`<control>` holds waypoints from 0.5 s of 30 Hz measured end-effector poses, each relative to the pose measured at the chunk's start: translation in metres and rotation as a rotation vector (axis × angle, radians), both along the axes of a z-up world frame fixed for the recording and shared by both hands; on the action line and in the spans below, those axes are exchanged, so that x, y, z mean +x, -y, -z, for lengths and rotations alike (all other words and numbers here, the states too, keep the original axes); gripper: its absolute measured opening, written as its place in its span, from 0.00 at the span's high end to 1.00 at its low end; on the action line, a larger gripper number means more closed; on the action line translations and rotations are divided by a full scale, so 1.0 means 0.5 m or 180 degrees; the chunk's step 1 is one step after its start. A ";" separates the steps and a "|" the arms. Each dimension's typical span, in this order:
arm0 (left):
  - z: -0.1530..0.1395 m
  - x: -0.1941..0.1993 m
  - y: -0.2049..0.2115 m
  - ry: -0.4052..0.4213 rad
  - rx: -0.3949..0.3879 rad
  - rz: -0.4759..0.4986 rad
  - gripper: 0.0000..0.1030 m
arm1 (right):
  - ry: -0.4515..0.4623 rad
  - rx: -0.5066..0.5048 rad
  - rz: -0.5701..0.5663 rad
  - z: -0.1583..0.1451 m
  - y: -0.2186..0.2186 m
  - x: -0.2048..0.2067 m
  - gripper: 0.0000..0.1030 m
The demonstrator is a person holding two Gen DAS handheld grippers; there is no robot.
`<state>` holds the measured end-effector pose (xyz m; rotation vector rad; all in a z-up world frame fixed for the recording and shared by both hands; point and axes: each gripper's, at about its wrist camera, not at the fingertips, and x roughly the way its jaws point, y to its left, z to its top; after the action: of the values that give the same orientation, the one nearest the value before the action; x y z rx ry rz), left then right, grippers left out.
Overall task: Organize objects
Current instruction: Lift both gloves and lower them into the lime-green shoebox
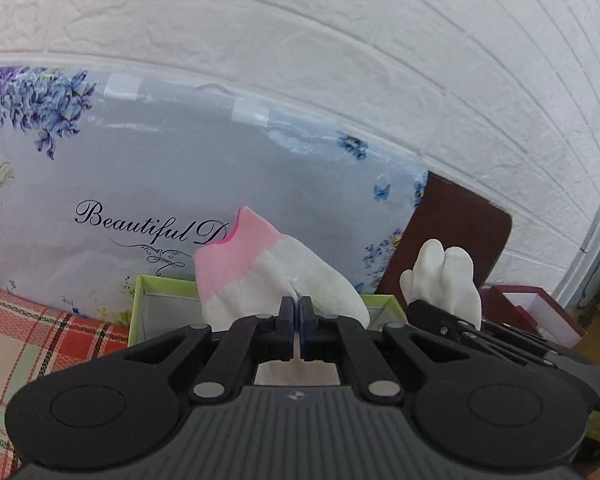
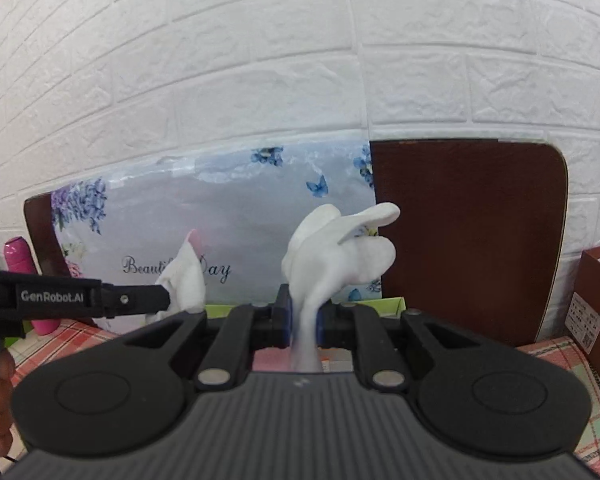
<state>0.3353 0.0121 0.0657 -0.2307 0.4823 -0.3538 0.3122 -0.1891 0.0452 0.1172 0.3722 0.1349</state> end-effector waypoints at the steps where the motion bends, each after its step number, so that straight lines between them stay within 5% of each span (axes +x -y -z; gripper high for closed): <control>1: 0.013 0.007 0.002 0.0005 0.0057 -0.0039 0.99 | -0.0066 -0.0003 0.0009 0.018 -0.004 0.021 0.89; 2: 0.026 0.012 0.006 0.0007 0.0126 -0.0084 0.94 | -0.0160 -0.0021 0.0014 0.036 -0.006 0.040 0.86; 4: 0.053 0.019 0.013 -0.0091 0.0345 -0.0150 0.66 | -0.0513 -0.0163 -0.0032 0.078 -0.016 0.072 0.69; 5: 0.064 0.017 0.015 -0.0132 0.0450 -0.0192 0.40 | -0.0666 -0.0241 -0.0028 0.095 -0.023 0.083 0.55; 6: 0.072 0.011 0.014 -0.0113 0.0514 -0.0246 0.28 | -0.0715 -0.0304 -0.0009 0.107 -0.026 0.083 0.47; 9: 0.082 -0.003 -0.001 -0.0066 0.0496 -0.0338 0.27 | -0.0597 -0.0369 -0.0009 0.113 -0.019 0.065 0.25; 13: 0.046 -0.034 -0.026 -0.0063 0.0280 -0.0376 0.27 | -0.0428 -0.0310 0.0042 0.068 -0.002 0.023 0.13; 15: 0.015 -0.065 -0.029 0.0025 0.0239 -0.0398 0.26 | -0.0263 -0.0242 0.0109 0.027 0.004 -0.008 0.00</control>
<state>0.3027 0.0267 0.0583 -0.1856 0.4700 -0.2142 0.3082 -0.1909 0.0319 0.0541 0.4570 0.0821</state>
